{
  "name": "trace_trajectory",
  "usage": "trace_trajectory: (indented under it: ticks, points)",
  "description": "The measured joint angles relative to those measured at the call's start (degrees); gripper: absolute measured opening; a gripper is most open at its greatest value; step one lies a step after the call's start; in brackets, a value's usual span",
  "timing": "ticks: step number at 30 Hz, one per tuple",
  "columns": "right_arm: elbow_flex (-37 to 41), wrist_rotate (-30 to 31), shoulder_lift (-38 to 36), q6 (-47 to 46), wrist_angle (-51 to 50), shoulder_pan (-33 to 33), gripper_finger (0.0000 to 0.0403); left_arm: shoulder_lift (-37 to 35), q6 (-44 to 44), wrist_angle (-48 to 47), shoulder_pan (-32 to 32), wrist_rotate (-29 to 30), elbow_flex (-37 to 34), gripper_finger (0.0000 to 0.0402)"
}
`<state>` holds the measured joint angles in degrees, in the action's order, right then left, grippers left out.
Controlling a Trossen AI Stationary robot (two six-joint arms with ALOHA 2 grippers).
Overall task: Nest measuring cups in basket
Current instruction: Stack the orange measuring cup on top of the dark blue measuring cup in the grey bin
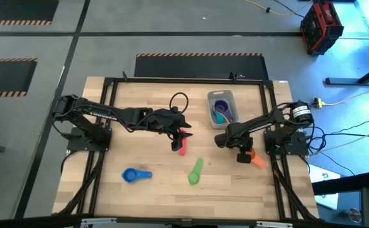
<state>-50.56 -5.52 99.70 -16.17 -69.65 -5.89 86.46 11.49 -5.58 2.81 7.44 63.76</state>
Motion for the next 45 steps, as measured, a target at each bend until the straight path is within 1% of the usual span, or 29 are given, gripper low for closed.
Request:
trace_trajectory:
  ticks: [5, 12, 14, 20, 21, 23, 27, 29, 30, 32, 34, 36, 38, 40, 42, 45]
  points:
    - [-4.1, 0.1, 0.0, 2.3, -4.0, 0.1, 0.0012, 0.0, 0.0, 0.0, 0.0, 0.0, 0.0, 0.0167]
    - [-17.3, -0.3, -0.1, 7.4, -12.2, 2.9, 0.0012, 0.0, 0.0, 0.0, 0.0, 0.0, 0.0, 0.0167]
    - [-21.6, -0.6, -0.1, 9.1, -14.0, 4.4, 0.0012, 0.0, 0.0, 0.0, 0.0, 0.0, 0.0, 0.0167]
    - [-33.4, -0.5, -0.1, 14.7, -15.2, 10.9, 0.0013, 0.0, 0.0, 0.0, 0.0, 0.0, 0.0, 0.0167]
    - [-34.9, -0.4, -0.1, 15.5, -15.3, 12.2, 0.0014, 0.0, 0.0, -0.2, 0.0, -0.5, 0.0, 0.0167]
    - [-37.5, 0.0, -0.1, 17.4, -15.0, 15.1, 0.0015, 0.0, 0.1, -1.5, 0.0, -3.5, 0.0, 0.0167]
    - [-40.1, 3.4, -0.2, 20.2, -12.7, 20.8, 0.0015, -1.2, 0.2, -3.1, 0.0, -12.0, -0.1, 0.0167]
    - [-40.1, 3.9, -0.2, 22.2, -11.2, 23.6, 0.0015, -2.6, 0.2, -3.4, 0.0, -13.6, 0.0, 0.0167]
    - [-40.1, 3.9, -0.2, 22.8, -10.4, 24.9, 0.0015, -3.8, 0.2, -5.6, 0.0, -13.6, 0.0, 0.0167]
    - [-40.1, 4.1, -0.1, 24.4, -9.0, 27.3, 0.0015, -6.3, 0.2, -8.3, 0.0, -12.6, 0.0, 0.0167]
    - [-40.1, 4.2, 0.1, 25.7, -7.4, 29.1, 0.0015, -10.1, 0.6, -14.1, 0.0, -10.1, -0.1, 0.0167]
    - [-40.1, 4.1, 0.1, 26.7, -5.9, 30.8, 0.0015, -13.5, 1.5, -17.4, 0.7, -7.5, 0.1, 0.0167]
    - [-40.1, 4.0, 0.1, 27.8, -5.1, 32.1, 0.0015, -16.5, 1.9, -22.8, 1.3, -6.0, 0.0, 0.0167]
    - [-40.1, 3.9, 0.1, 28.7, -4.3, 33.3, 0.0015, -18.2, 2.2, -25.8, 2.5, -5.0, 0.0, 0.0167]
    - [-40.1, 3.9, 0.2, 28.7, -2.8, 34.2, 0.0015, -19.8, 3.9, -30.8, 3.7, -4.5, 0.0, 0.0167]
    - [-40.1, 3.8, 0.6, 28.9, -1.3, 35.3, 0.0015, -20.3, 6.6, -34.8, 6.1, -2.3, 0.0, 0.0167]
